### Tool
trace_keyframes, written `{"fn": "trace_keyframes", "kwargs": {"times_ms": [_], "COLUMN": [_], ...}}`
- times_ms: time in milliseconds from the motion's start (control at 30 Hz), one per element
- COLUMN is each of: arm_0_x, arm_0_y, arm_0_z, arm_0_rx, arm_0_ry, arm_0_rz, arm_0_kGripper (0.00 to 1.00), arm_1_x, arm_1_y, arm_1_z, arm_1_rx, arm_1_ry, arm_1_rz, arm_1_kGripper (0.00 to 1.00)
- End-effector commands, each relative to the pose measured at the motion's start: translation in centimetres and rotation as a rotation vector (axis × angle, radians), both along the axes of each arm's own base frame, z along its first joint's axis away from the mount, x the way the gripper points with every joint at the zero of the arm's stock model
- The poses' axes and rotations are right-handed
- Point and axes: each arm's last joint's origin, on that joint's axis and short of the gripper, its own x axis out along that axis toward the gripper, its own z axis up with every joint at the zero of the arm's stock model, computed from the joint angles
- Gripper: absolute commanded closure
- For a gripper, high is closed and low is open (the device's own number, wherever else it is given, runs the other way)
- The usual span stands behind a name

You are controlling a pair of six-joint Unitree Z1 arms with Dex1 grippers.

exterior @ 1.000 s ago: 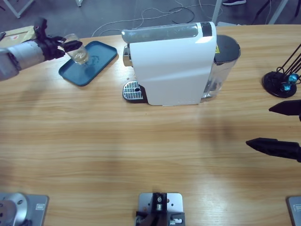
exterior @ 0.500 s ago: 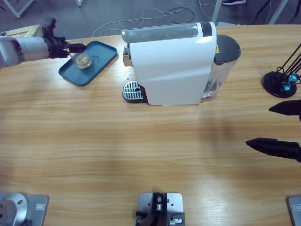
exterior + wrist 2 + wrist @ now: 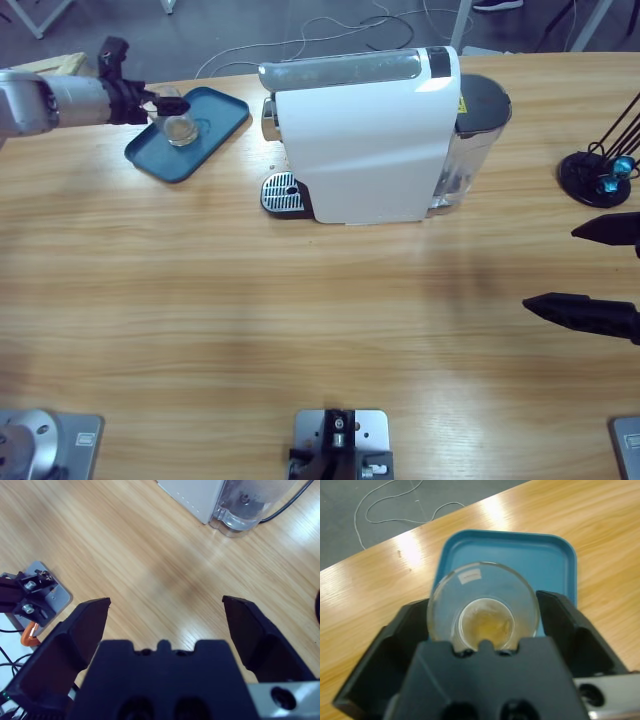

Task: Pour coffee

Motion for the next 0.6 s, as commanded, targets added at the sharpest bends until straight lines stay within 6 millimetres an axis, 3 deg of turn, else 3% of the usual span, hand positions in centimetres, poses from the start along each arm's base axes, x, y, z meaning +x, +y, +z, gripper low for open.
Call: {"fn": "trace_keyframes", "kwargs": {"times_ms": [33,133,233,333,467,600], "arm_0_x": [-2.6,-6.0,-11.3,-17.3,-22.8,-28.5], "arm_0_y": [-0.1,-0.1,-0.1,0.0,-1.0,-1.7], "arm_0_z": [1.6,6.3,11.6,14.7,14.0,12.9], "arm_0_rx": [-0.021,-0.082,-0.067,-0.054,-0.033,-0.146], "arm_0_ry": [-0.034,-0.100,-0.143,-0.109,0.019,0.056], "arm_0_rz": [0.003,0.056,0.091,0.057,-0.068,-0.280], "arm_0_kGripper": [0.009,0.009,0.008,0.009,0.004,0.005], "arm_1_x": [0.0,0.0,-0.2,-0.5,-1.1,-1.4], "arm_1_y": [0.4,0.2,-0.2,-0.6,-1.2,-1.5], "arm_1_z": [-0.7,-0.7,-0.5,-0.4,-0.2,0.0], "arm_1_rx": [-0.020,-0.028,-0.026,-0.015,0.005,0.021], "arm_1_ry": [0.034,0.021,-0.005,-0.022,-0.049,-0.059], "arm_1_rz": [0.022,0.009,-0.005,-0.010,-0.016,-0.012], "arm_1_kGripper": [0.000,0.000,0.000,0.000,0.000,0.000]}}
